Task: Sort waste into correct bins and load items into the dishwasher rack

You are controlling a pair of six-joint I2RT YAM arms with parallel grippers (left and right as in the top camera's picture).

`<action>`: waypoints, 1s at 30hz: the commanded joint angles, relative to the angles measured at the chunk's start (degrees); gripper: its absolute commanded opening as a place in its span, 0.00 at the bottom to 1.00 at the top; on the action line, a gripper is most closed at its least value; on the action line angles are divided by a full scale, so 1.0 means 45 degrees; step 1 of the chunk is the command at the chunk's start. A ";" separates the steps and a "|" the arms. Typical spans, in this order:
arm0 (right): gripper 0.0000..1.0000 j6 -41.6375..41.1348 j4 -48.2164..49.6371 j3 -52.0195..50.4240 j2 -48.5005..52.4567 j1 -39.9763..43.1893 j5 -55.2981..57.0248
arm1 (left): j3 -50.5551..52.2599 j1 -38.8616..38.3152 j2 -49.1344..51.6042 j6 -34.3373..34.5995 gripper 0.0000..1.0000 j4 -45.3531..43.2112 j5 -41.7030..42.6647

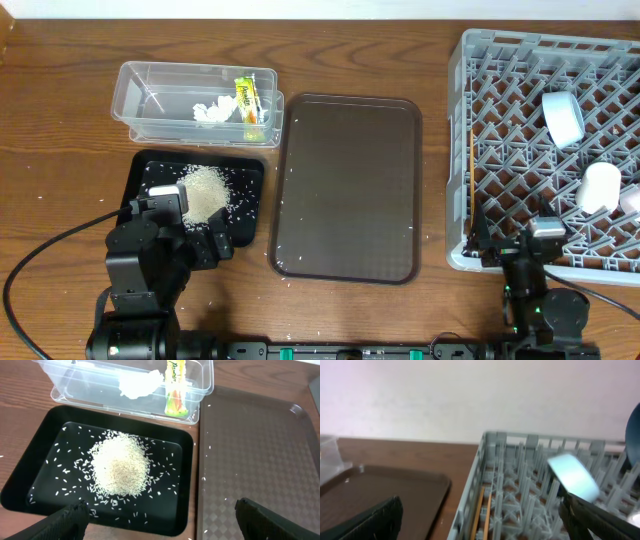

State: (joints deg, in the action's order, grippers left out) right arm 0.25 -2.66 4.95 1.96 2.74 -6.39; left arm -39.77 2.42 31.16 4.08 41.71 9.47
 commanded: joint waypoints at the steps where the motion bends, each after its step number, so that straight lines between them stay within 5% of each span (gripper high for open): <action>1: 0.99 0.0160 0.0563 -0.0792 -0.0141 -0.0214 0.0340 | 0.0015 -0.0029 -0.0029 -0.0039 0.96 -0.0049 -0.0024; 30: 0.99 0.0151 -0.0316 -0.1030 -0.0097 -0.0209 0.0899 | 0.0015 -0.0029 -0.0029 -0.0039 0.96 -0.0049 -0.0019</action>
State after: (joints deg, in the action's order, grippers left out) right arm 0.32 -3.88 0.45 1.85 2.74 -2.96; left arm -39.77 2.42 31.16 4.08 41.71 9.47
